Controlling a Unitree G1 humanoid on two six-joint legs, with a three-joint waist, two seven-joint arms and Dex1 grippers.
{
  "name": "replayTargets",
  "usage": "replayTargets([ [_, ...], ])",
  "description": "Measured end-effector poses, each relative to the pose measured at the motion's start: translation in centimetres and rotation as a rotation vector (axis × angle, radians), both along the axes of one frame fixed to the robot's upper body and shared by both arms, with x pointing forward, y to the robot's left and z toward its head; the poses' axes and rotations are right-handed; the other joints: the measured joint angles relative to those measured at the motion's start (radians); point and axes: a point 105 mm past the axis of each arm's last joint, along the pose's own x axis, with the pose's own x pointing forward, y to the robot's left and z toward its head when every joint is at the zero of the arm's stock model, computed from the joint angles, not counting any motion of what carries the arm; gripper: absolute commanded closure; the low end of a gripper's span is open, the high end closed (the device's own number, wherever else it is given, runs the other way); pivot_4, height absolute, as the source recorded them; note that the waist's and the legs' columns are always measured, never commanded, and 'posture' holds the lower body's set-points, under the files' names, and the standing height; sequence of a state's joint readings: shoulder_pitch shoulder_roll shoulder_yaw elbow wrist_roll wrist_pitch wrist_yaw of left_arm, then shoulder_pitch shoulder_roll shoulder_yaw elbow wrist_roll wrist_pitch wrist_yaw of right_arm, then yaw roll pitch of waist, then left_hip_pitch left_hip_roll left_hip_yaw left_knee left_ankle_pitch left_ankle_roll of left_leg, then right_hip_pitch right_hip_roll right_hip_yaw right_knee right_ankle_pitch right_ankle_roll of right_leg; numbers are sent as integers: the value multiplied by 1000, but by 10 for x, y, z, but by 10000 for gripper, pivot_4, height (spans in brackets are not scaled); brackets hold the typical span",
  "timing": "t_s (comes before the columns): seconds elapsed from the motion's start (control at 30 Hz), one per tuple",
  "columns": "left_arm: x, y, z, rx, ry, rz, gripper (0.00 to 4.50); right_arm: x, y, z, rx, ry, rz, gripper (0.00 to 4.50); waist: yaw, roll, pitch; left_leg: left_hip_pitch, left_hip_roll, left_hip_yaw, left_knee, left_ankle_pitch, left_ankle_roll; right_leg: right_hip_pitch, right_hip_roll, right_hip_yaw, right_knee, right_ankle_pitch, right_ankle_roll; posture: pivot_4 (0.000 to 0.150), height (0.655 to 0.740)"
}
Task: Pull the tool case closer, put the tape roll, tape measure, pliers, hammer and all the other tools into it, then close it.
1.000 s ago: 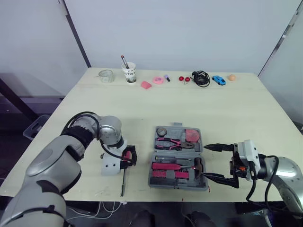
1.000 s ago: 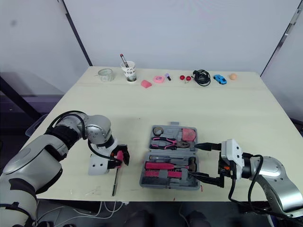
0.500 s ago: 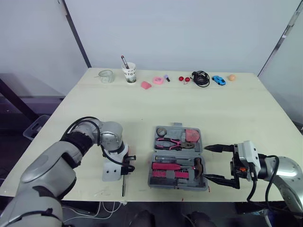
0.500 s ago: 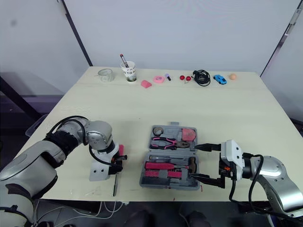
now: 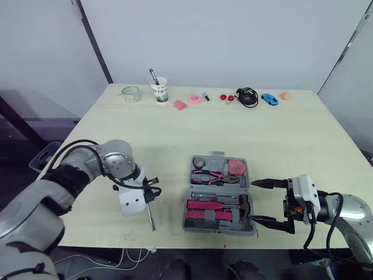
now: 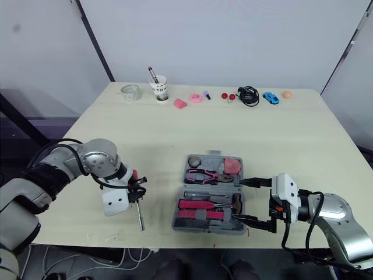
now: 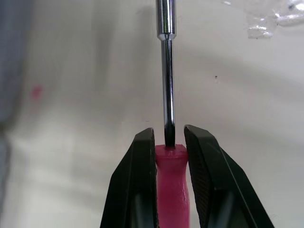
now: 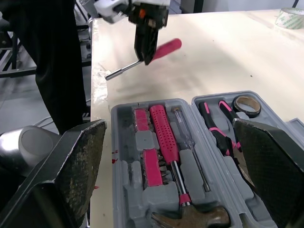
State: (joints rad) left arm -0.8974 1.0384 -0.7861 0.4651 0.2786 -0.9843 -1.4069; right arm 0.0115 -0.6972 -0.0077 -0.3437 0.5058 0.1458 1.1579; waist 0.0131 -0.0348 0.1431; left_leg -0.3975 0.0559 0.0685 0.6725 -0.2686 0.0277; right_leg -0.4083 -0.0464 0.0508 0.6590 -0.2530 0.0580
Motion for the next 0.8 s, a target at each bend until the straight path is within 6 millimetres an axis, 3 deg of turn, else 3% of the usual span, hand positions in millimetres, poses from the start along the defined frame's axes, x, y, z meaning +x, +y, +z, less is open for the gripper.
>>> replayTargets([
  [0.23,7,5,7,-95,-10,255,41017,0,1,-1,8,1,-5,0,1,0,0,0,0,-1,1,0,0,0,0,-1,1,0,0,1500,7400],
  [0.3,17,15,9,-258,-12,582,41017,-1,4,-2,13,-2,1,0,-7,0,0,1,1,0,1,0,0,0,0,-1,2,0,0,1500,7400],
  [0.37,11,20,2,-329,26,737,41017,-1,5,-3,14,-1,6,0,-16,1,0,1,1,0,1,0,0,-1,0,-1,2,0,0,1500,7400],
  [0.5,0,17,-6,-460,90,972,41017,-1,6,-5,17,1,11,0,-20,0,0,0,1,-2,1,0,0,0,0,-3,3,0,0,1500,7400],
  [0.67,-1,13,7,-712,82,1271,41017,-1,7,-5,21,-6,22,0,-17,0,0,0,1,-2,1,0,0,0,0,-3,3,0,0,1500,7400],
  [0.8,-6,16,6,-785,88,1453,41017,0,6,-7,21,-1,22,0,-18,0,0,0,1,-3,0,0,0,0,0,-3,3,0,0,1500,7400],
])
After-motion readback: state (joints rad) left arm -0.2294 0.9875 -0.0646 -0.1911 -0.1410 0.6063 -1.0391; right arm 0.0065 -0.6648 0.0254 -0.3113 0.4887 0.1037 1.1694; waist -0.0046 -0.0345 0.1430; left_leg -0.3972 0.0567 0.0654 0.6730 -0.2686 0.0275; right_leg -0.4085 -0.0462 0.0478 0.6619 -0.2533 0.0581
